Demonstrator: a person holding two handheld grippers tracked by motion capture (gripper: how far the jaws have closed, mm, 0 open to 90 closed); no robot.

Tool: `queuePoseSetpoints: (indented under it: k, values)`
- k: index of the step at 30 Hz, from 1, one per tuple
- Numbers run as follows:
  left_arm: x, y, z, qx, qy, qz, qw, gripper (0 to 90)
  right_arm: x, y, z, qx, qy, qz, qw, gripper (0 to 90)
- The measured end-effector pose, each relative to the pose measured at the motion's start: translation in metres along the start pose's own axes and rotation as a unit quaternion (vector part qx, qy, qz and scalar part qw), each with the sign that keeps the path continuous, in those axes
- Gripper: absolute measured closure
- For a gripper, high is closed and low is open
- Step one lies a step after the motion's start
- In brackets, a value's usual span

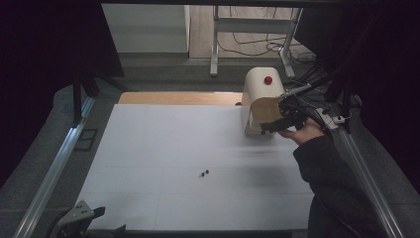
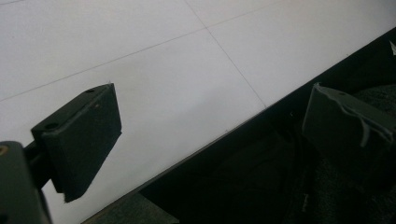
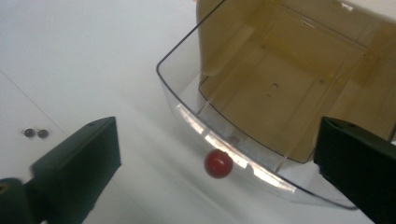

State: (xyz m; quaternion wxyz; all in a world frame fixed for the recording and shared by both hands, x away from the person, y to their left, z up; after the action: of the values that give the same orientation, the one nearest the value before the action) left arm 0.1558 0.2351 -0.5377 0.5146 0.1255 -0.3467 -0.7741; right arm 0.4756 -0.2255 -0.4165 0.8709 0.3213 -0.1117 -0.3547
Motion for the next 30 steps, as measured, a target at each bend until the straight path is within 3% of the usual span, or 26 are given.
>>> queuePoseSetpoints:
  k: [10, 14, 19, 30]
  values:
    - [0.0, 0.0, 0.0, 0.0, 0.0, -0.001, 1.0, 5.3, 0.005, -0.002, -0.012, -0.039, 0.011, -0.016, 0.9991, 32.7]
    - [0.0, 0.0, 0.0, 0.0, 0.0, -0.001, 1.0, 5.3, 0.005, -0.004, -0.016, -0.047, 0.009, -0.008, 0.9988, 45.0]
    - [0.0, 0.0, 0.0, 0.0, 0.0, -0.002, 1.0, 5.3, 0.001, -0.006, -0.019, -0.059, 0.02, -0.001, 0.998, 52.6]
    - [0.0, -0.001, 0.0, -0.001, 0.001, -0.003, 1.0, 5.3, -0.004, -0.008, -0.015, -0.059, 0.028, 0.001, 0.9979, 57.5]
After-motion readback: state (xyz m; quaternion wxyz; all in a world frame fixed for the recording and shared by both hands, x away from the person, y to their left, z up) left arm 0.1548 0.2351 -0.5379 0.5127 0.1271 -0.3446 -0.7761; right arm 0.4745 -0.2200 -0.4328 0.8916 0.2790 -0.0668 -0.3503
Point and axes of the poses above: each handheld gripper's, and its own axes: z roughly backward along the jaws, y roughly out of its top, x roughly to its right, the point moved 7 cm from there along -z, roughly forward along the jaws, and after that the axes turned 6 degrees about y, right-handed, at the moved point
